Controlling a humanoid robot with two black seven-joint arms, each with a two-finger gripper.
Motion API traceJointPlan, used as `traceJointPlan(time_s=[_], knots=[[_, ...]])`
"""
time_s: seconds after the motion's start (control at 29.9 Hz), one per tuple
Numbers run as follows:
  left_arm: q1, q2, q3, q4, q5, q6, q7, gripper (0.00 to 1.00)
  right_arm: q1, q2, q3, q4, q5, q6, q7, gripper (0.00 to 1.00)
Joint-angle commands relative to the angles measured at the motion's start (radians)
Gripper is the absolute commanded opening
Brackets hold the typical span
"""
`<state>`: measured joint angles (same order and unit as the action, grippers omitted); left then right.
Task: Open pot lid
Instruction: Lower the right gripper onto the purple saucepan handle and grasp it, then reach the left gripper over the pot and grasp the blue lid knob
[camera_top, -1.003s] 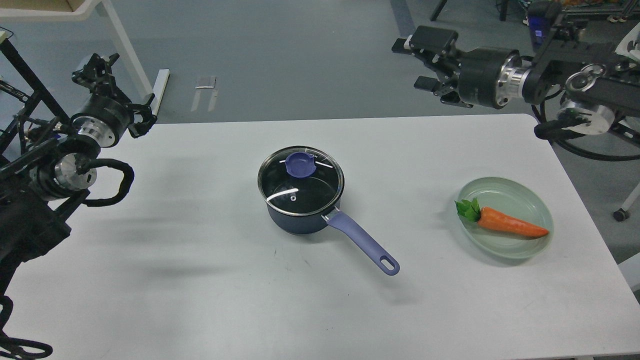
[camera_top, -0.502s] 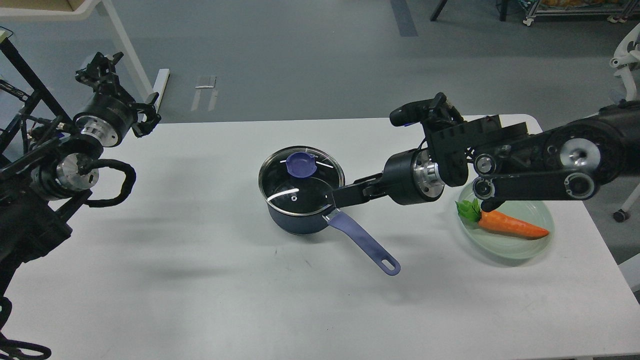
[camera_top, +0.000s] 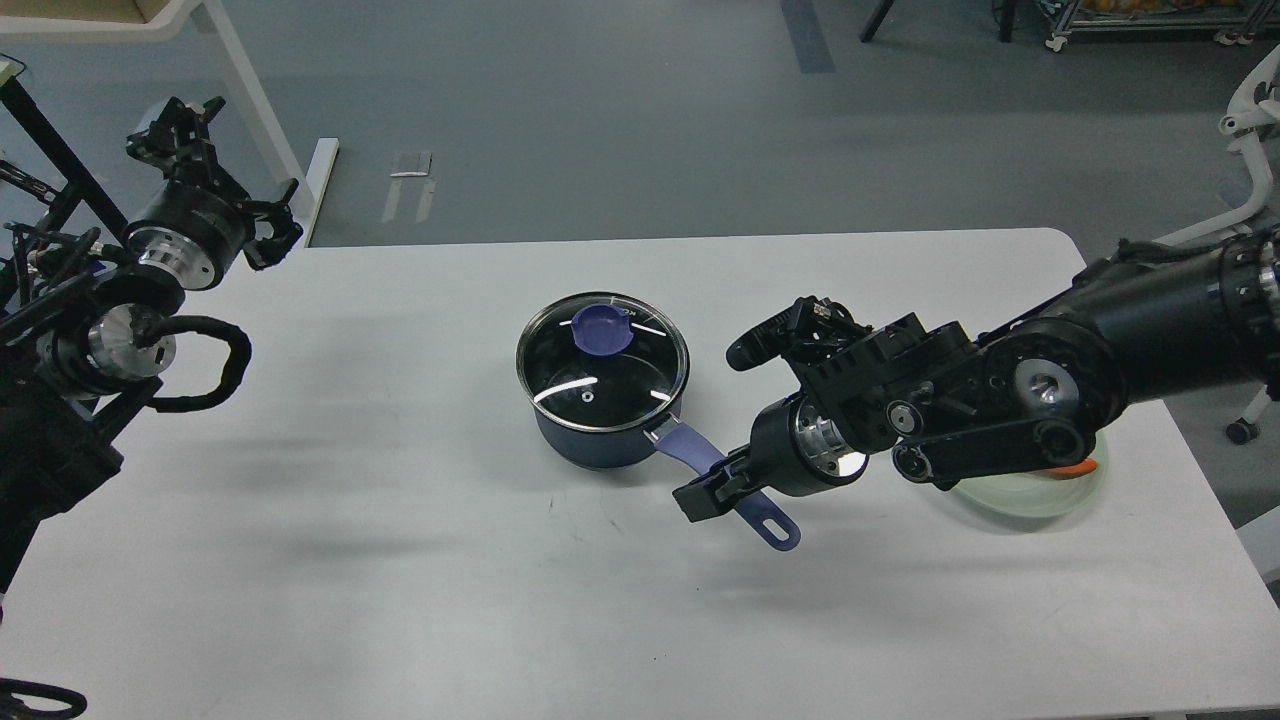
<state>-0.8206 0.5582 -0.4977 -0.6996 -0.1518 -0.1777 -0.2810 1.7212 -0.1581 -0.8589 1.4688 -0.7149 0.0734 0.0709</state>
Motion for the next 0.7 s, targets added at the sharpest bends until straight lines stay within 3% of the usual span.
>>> traceJointPlan(time_s=[0.0, 0.27, 0.47, 0.67], knots=[[0.0, 0.0, 0.001, 0.0, 0.0, 0.0, 0.0, 0.99, 0.0, 0.006, 0.0, -0.002, 0.002, 0.0, 0.0, 0.53], [-0.002, 0.02, 0.001, -0.001, 0.0, -0.005, 0.0, 0.99, 0.001, -0.003, 0.0, -0.001, -0.001, 0.003, -0.011, 0.28], [-0.003, 0.022, 0.001, -0.003, 0.0, -0.011, 0.005, 0.99, 0.012, -0.008, -0.002, 0.002, -0.001, 0.009, -0.016, 0.25], [-0.005, 0.023, 0.004, -0.081, 0.027, 0.003, 0.013, 0.99, 0.012, -0.006, 0.0, 0.002, 0.0, 0.013, -0.016, 0.2]])
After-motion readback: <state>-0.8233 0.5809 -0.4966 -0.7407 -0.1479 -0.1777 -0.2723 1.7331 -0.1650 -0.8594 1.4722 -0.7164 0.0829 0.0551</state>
